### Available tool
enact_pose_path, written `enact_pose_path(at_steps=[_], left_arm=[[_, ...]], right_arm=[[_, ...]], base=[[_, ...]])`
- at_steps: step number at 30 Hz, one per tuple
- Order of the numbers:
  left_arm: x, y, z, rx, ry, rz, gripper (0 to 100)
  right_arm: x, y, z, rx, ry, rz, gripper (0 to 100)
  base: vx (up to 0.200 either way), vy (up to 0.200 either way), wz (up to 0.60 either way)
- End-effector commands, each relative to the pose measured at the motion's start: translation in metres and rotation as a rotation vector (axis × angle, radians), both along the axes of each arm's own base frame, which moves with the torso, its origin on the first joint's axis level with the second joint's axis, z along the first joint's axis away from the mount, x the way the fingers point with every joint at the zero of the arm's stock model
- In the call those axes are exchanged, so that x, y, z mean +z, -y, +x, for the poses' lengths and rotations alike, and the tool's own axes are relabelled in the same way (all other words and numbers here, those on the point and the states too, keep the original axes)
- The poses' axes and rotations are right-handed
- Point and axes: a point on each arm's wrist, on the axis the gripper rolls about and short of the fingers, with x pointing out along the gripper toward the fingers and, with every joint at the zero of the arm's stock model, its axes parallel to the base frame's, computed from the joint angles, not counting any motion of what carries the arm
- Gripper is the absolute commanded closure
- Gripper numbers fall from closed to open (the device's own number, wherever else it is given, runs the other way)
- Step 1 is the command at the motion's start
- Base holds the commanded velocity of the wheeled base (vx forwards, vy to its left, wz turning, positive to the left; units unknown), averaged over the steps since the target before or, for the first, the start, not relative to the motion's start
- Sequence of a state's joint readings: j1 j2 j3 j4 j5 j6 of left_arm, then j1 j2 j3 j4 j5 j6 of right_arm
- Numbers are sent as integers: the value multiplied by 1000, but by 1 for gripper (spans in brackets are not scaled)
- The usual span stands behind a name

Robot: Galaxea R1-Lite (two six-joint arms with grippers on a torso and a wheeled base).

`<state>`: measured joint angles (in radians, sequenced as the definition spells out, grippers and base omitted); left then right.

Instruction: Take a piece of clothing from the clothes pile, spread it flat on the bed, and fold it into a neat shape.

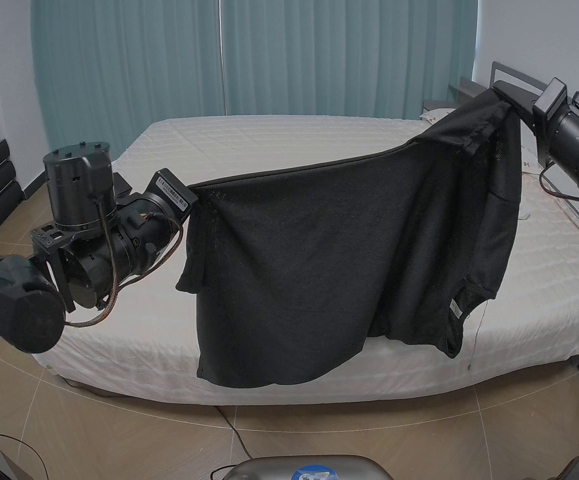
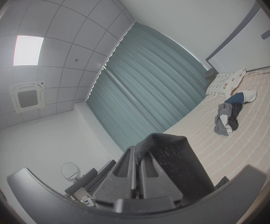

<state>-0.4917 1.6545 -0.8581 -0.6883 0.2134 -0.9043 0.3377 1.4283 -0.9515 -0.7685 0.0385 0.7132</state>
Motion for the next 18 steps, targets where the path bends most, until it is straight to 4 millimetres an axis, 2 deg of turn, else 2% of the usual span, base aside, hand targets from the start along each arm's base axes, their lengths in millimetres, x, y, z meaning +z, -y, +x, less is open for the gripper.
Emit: enact_pose_path(at_steps=[1,6,12,18], left_arm=[[-12,7,21,1,-40,18,100],[-27,10,37,8,-62,18,100],[-48,8,58,40,-49,2,100],[-56,8,66,47,-30,-8,100]], right_arm=[[-31,-2,43,-42,-74,-31,100],[-63,-2,75,-73,-72,-17,100],[-95,1,88,-90,-38,-7,100],[-107,2,98,-106,-33,-3,100]], base=[[200,0,0],[200,0,0],[200,0,0],[200,0,0]])
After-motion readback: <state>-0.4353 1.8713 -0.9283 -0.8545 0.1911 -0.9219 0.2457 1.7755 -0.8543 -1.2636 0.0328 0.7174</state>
